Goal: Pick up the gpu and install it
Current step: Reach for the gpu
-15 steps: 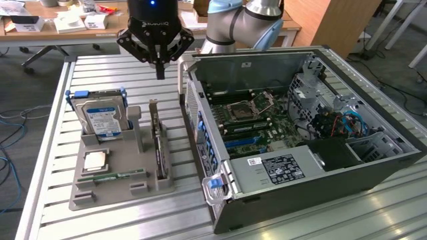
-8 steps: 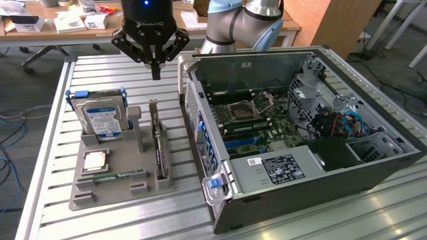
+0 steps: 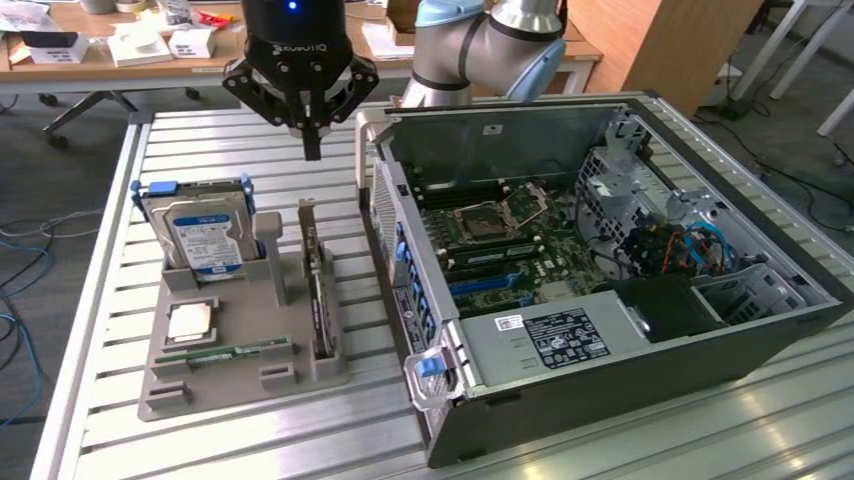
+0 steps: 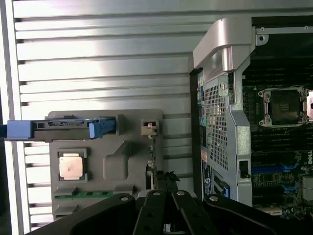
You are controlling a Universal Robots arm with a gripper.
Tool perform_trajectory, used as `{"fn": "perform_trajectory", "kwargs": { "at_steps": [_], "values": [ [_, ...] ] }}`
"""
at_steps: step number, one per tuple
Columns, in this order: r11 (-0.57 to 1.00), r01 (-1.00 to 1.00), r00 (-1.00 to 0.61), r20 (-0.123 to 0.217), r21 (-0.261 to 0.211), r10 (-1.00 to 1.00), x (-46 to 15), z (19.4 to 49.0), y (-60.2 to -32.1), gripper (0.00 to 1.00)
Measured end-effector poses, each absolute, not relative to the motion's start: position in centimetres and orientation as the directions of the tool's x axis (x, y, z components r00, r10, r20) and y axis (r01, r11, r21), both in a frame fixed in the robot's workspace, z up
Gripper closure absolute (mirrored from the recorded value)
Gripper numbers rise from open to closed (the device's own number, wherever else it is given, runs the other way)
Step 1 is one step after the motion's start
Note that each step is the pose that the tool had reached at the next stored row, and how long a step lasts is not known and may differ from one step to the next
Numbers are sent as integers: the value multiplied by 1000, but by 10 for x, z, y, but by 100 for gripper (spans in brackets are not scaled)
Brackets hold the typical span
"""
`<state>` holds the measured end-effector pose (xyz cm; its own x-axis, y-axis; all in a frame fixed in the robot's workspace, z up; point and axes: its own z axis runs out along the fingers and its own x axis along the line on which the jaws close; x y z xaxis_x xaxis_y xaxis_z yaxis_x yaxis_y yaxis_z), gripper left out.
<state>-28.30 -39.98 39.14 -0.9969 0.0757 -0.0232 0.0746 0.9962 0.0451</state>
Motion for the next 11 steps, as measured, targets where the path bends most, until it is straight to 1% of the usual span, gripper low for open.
{"fn": "perform_trajectory", "kwargs": {
  "at_steps": [11],
  "values": [
    [996,75,-997,-23,45,76,-283,391,-410,89]
  ]
}}
